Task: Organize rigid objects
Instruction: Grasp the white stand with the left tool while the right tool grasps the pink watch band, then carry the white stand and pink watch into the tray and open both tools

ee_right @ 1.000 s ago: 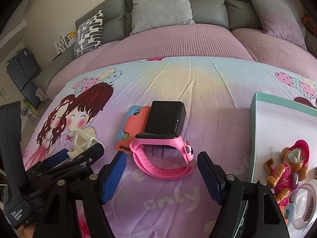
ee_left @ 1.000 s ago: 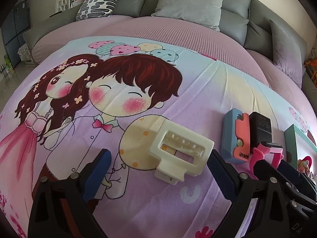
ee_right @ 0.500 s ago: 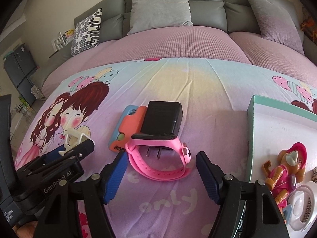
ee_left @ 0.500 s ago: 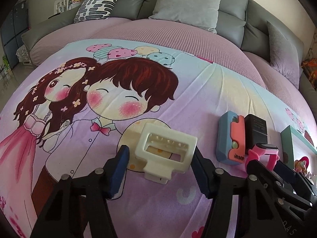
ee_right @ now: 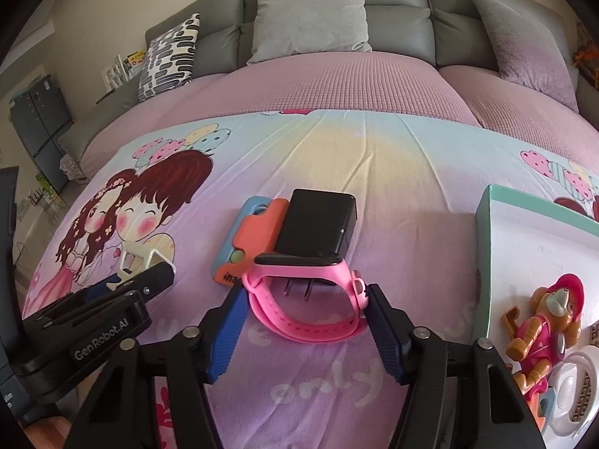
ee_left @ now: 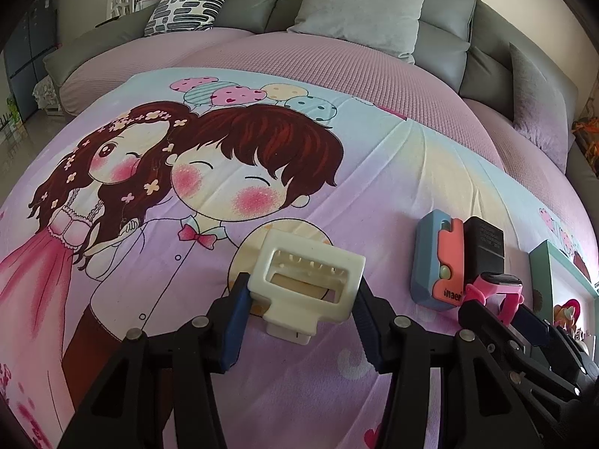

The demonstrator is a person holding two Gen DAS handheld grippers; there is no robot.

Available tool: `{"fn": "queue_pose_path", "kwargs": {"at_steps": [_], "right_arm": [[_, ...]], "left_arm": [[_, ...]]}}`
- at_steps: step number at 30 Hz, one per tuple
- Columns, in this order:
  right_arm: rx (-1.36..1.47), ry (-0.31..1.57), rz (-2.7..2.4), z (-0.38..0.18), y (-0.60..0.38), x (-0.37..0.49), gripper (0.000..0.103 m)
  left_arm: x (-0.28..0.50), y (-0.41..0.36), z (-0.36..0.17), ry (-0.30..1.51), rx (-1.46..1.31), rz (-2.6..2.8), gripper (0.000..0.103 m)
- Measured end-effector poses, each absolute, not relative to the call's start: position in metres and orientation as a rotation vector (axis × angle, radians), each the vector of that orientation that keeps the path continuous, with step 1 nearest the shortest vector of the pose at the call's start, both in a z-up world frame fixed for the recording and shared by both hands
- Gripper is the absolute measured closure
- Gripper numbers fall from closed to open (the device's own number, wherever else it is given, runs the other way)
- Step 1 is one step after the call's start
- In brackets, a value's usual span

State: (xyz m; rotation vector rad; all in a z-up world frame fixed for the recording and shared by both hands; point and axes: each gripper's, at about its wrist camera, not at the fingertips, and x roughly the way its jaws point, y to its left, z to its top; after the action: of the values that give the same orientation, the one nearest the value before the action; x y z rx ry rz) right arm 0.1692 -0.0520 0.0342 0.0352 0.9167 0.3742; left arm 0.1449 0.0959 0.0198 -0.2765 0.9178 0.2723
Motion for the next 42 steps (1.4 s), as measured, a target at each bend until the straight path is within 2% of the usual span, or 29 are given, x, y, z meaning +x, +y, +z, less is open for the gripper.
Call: {"fn": "queue_pose_path", "kwargs": {"at_steps": [17, 24, 34, 42], "right_arm": [[0.052, 0.880, 0.385, 0.050, -0.056, 0.161, 0.038], [0.067, 0.842, 0.369, 0.068, -0.070, 0.152, 0.038], [0.127, 0.800, 0.268, 0.097, -0.122, 0.141, 0.038], [0.179, 0.835, 0.155, 0.102, -0.175, 0.143, 0.038]], "left_arm": [[0.143, 0.092, 0.028, 0.899, -0.257, 0.274, 0.049], [0.139, 0.084, 0.049, 0.846, -0.230, 0.267, 0.049], [0.132, 0.041, 0.096, 0.719, -0.182, 0.170, 0.049], [0.136, 0.000, 0.109, 0.695, -0.138, 0.093, 0.049]]}}
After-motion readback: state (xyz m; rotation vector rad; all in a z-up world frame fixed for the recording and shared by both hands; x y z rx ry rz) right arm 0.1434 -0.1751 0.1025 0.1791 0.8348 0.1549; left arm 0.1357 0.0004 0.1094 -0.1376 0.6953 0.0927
